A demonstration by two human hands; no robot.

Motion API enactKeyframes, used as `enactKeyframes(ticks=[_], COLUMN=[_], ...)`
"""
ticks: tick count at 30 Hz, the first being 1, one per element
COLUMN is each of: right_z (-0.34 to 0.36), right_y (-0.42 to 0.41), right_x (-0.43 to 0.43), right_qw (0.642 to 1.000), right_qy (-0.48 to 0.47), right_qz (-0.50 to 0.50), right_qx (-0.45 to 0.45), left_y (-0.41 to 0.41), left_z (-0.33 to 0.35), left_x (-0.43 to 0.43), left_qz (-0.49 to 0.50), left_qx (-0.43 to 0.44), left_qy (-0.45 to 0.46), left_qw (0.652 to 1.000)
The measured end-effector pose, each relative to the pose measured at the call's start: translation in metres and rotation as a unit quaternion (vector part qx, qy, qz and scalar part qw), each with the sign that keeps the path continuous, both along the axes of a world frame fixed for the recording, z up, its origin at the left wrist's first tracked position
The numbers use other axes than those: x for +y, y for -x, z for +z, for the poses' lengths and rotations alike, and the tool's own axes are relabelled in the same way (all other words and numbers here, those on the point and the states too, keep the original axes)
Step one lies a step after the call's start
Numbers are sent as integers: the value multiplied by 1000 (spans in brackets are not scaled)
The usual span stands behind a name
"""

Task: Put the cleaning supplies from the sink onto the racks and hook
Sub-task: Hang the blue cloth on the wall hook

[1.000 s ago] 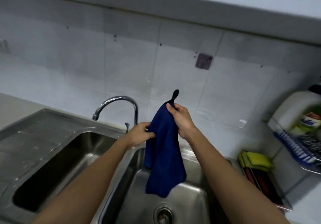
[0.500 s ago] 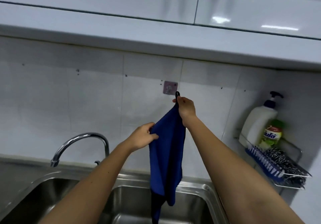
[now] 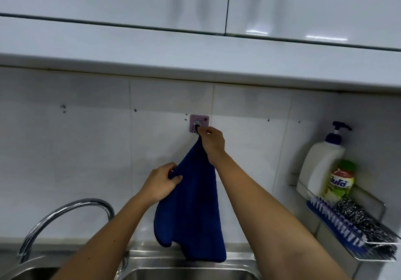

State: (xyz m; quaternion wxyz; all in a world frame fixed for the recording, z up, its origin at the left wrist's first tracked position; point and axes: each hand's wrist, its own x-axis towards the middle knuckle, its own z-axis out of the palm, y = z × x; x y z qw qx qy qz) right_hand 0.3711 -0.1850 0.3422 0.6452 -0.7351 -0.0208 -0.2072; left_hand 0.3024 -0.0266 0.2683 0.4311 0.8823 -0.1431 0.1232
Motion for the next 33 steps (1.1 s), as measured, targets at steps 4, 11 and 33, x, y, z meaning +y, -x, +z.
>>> enactKeyframes(ticks=[4,11,33], right_z=[-3,-13,-133], right_y=[-11,-21,25], right_x=[1,0,-31], right_qw=[999,1000,983], right_qy=[27,0,-74], right_qz=[-29,-14,142], right_qx=[12,27,90], left_y=[-10,-21,-2], left_z=[-6,-12,-71], left_x=[-2,0,23], left_qz=[4,8,63], left_qx=[-17,-19,30], left_qy=[11,-4,-20], left_qw=[1000,1000,997])
